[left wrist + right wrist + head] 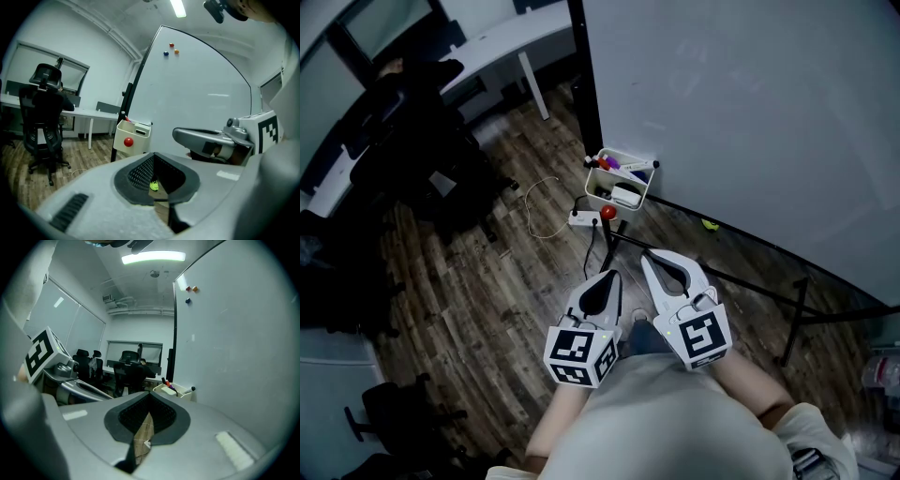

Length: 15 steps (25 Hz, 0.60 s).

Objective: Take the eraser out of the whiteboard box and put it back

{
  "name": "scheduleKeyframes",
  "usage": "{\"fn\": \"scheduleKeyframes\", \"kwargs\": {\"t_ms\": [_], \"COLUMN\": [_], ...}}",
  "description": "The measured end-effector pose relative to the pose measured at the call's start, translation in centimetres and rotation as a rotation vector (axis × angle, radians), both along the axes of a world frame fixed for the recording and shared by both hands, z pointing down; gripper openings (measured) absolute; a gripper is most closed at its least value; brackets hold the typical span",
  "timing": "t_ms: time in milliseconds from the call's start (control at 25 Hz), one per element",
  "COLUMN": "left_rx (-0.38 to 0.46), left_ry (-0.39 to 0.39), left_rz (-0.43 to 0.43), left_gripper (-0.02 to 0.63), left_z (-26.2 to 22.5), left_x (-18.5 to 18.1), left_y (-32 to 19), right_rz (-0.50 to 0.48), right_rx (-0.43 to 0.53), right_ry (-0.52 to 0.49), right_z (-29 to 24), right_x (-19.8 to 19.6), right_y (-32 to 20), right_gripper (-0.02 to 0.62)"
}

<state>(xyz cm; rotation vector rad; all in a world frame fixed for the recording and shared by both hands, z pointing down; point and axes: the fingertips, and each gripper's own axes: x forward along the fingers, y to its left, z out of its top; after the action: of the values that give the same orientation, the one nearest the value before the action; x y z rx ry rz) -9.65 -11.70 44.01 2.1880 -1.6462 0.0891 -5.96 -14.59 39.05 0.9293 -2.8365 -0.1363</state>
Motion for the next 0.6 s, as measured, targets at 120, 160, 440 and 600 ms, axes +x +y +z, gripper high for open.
{"fn": "scheduleKeyframes", "kwargs": {"t_ms": [120, 160, 440, 600], "left_rx": [0.0, -0.002, -0.007, -0.005], "left_ry": [0.0, 0.001, 0.008, 0.01], "left_rz": [0.002, 0.003, 0.014, 0.032], "left_gripper": [0.001, 0.002, 0.0, 0.002], "left_z": [0.0, 0.0, 0.3, 0.5], "left_x": [0.2, 0.3, 1.0, 1.5], "left_y": [0.8, 1.1, 2.9, 3.8], "right_rz": [0.008, 0.005, 0.017, 0.042], "right_rx": [-0.021, -0.012, -0.015, -0.054], "right_ry": [0.003, 0.006, 0.016, 0.007], "right_z": [0.2, 0.2, 0.5, 1.1], "right_x": [0.3, 0.4, 1.1, 1.5], "right_y": [1.1, 1.4, 3.9, 5.1], "right_gripper": [0.005, 0.005, 0.005, 0.005]}}
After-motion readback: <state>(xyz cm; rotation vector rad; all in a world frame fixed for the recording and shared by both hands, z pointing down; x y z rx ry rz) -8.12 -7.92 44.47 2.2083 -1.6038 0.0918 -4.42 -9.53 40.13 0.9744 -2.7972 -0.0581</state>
